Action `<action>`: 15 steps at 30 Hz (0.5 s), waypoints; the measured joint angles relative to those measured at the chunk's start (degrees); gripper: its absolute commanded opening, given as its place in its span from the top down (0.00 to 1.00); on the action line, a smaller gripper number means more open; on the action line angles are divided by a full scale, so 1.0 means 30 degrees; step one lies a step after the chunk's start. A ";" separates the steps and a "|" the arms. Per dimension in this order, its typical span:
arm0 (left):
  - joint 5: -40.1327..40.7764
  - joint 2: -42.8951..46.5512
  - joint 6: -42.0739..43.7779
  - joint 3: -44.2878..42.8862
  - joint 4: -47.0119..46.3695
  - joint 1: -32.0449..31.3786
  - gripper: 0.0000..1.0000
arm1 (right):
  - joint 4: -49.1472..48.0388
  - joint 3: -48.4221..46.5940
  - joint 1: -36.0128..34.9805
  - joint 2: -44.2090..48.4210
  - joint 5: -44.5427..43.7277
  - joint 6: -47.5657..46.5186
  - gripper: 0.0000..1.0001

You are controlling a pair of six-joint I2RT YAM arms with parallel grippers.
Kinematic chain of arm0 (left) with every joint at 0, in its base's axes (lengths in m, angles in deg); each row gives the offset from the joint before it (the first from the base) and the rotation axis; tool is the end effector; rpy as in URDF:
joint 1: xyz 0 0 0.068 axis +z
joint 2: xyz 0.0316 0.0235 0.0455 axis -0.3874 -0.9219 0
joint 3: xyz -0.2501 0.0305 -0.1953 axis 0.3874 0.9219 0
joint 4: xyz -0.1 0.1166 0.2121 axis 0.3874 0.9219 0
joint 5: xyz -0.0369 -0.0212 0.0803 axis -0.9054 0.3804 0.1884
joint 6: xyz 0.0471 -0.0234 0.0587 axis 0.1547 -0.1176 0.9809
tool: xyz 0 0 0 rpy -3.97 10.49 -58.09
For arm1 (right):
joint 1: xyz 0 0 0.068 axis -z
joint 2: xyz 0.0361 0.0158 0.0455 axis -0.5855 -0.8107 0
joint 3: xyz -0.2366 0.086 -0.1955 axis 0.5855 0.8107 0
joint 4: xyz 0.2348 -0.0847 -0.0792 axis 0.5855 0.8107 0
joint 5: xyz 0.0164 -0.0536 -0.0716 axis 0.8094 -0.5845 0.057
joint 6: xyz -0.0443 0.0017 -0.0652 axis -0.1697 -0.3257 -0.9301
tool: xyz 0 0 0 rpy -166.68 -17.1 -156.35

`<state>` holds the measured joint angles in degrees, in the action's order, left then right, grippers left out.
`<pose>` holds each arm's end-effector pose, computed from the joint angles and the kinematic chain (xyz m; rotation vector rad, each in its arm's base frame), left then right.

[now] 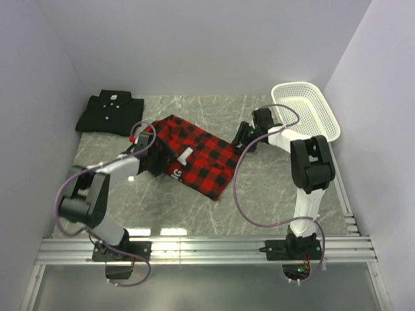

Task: Fold and stack the long sleeve shirts
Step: Fold the shirt

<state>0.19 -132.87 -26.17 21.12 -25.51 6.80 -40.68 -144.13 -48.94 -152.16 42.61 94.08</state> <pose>0.3361 -0.0995 0.1862 -0.9495 2.3567 -0.6298 0.4324 0.1260 0.1765 0.2694 2.5869 0.7732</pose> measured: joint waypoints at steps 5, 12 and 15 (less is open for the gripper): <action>0.0561 0.3891 -0.0444 0.2193 0.2302 -0.1268 0.10 | -0.0393 0.0131 -0.0073 0.0750 -0.0197 -0.0415 0.42; 0.1639 0.6827 0.0204 0.2018 0.3628 -0.3759 0.26 | -0.2106 0.4320 -0.1304 0.6011 0.0889 -0.0197 0.42; 0.1202 0.6047 0.0525 0.1785 0.3752 -0.4583 0.31 | -0.3679 0.6317 -0.1974 0.7563 0.2273 0.0568 0.42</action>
<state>3.80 -114.73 -24.60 26.48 -14.25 -6.94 -51.72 -125.18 -54.86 -129.48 49.43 95.78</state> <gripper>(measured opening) 0.717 0.583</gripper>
